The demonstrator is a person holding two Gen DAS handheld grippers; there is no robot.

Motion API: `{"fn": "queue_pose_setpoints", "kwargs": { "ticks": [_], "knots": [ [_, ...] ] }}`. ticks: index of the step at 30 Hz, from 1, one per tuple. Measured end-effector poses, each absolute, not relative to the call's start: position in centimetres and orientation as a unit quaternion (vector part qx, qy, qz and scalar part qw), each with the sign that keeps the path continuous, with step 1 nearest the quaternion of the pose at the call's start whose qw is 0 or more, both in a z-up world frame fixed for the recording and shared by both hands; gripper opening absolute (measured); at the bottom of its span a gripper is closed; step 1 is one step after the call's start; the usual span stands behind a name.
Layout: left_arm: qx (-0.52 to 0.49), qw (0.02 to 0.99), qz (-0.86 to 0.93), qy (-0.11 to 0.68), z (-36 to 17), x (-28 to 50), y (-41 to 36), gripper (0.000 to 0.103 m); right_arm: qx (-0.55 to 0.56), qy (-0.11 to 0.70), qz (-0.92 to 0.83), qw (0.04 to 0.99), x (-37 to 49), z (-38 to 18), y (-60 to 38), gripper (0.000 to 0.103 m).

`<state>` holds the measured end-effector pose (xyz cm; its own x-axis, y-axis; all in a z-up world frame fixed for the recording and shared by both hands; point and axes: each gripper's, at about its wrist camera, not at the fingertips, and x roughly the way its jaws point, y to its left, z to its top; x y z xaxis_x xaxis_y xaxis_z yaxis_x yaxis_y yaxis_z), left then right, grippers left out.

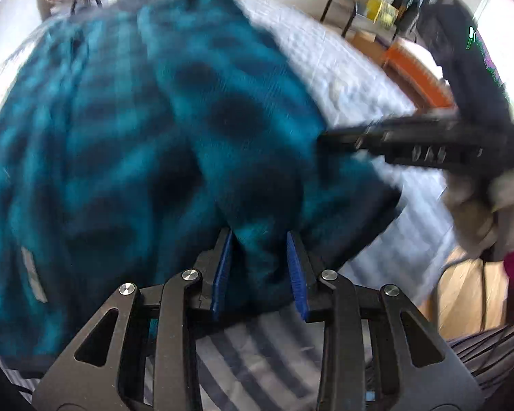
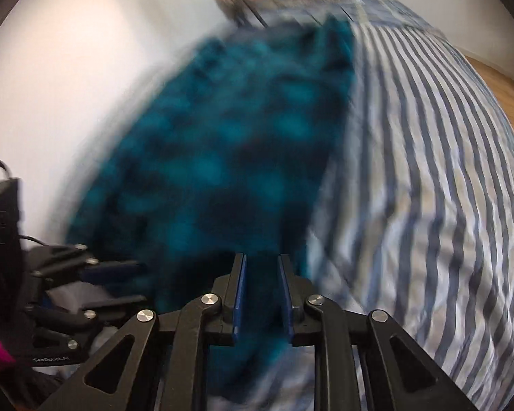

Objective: Fold large clothes

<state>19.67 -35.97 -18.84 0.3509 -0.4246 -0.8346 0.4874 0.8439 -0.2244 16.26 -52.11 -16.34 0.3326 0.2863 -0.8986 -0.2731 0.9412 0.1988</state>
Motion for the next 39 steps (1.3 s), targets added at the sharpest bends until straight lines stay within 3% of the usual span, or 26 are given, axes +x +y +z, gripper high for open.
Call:
{"fn": "queue_pose_setpoints", "kwargs": {
  "ticks": [4,6,11,18,19,20,21,24,30,39],
  "knots": [
    [0.017,0.822,-0.289,0.491,-17.7,18.9,-35.0,0.033,0.03,0.549,0.158,0.82,15.6,-16.4,-53.0,0.018],
    [-0.006,0.827,-0.298,0.477,-16.1,18.3,-33.9,0.033,0.068,0.526,0.153,0.834,14.5,-15.1,-54.6,0.035],
    [-0.027,0.836,-0.31,0.452,-13.8,18.1,-33.5,0.033,0.202,0.537,0.162,0.803,12.5,-16.0,-58.1,0.058],
    [-0.015,0.833,-0.322,0.45,-15.0,18.0,-36.3,0.033,0.358,0.544,0.214,0.728,12.3,-19.4,-58.0,0.063],
    [-0.01,0.825,-0.326,0.461,-16.0,18.1,-36.9,0.033,0.37,0.549,0.215,0.718,12.4,-19.9,-57.6,0.063],
    [-0.001,0.822,-0.325,0.468,-17.0,18.1,-37.4,0.033,0.355,0.559,0.205,0.721,12.6,-20.1,-57.0,0.055],
    [0.005,0.822,-0.323,0.469,-17.5,18.1,-37.6,0.033,0.326,0.569,0.193,0.73,12.5,-19.9,-56.3,0.034],
    [-0.015,0.817,-0.327,0.474,-16.8,17.8,-36.5,0.033,0.262,0.585,0.175,0.748,12.5,-19.1,-54.4,0.01],
    [-0.064,0.843,-0.308,0.436,-11.5,16.5,-30.0,0.033,0.147,0.604,0.132,0.772,13.3,-15.7,-51.1,0.005],
    [-0.119,0.876,-0.239,0.401,-8.1,13.9,-20.0,0.033,0.011,0.598,0.096,0.796,14.7,-12.0,-46.1,0.005]
  ]
}}
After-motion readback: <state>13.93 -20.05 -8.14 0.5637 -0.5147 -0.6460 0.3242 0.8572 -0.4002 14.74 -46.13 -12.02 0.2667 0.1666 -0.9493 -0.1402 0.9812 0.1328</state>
